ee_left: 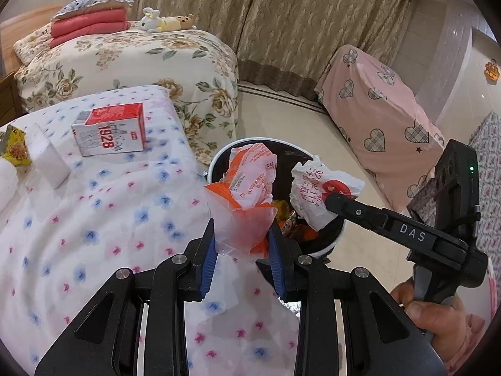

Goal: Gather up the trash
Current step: 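Open both tools to drop the bag and tissue into the bin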

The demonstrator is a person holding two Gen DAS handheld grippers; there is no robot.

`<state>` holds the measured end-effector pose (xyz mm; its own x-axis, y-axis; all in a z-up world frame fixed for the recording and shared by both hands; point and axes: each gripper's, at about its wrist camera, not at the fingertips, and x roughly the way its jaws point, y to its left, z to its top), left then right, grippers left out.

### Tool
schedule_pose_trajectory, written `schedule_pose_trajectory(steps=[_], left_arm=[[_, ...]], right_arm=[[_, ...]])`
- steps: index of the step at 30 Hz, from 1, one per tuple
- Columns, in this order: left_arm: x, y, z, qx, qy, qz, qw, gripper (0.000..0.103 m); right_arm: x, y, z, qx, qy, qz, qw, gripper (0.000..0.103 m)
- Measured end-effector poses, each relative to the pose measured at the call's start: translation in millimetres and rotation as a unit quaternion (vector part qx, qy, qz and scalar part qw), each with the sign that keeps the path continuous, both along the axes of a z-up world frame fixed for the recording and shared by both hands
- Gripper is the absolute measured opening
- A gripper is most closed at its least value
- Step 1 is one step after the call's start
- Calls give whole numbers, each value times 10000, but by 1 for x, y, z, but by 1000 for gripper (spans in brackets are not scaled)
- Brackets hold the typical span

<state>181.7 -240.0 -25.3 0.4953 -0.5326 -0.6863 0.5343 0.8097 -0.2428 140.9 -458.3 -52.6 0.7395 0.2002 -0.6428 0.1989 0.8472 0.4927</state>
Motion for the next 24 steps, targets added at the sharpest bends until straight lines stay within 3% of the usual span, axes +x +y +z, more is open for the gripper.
schedule_pose_trajectory(steps=[24], left_arm=[[17, -33, -5, 211, 59, -170, 9996, 29]], right_arm=[[16, -24, -2, -59, 181, -161, 9997, 30]])
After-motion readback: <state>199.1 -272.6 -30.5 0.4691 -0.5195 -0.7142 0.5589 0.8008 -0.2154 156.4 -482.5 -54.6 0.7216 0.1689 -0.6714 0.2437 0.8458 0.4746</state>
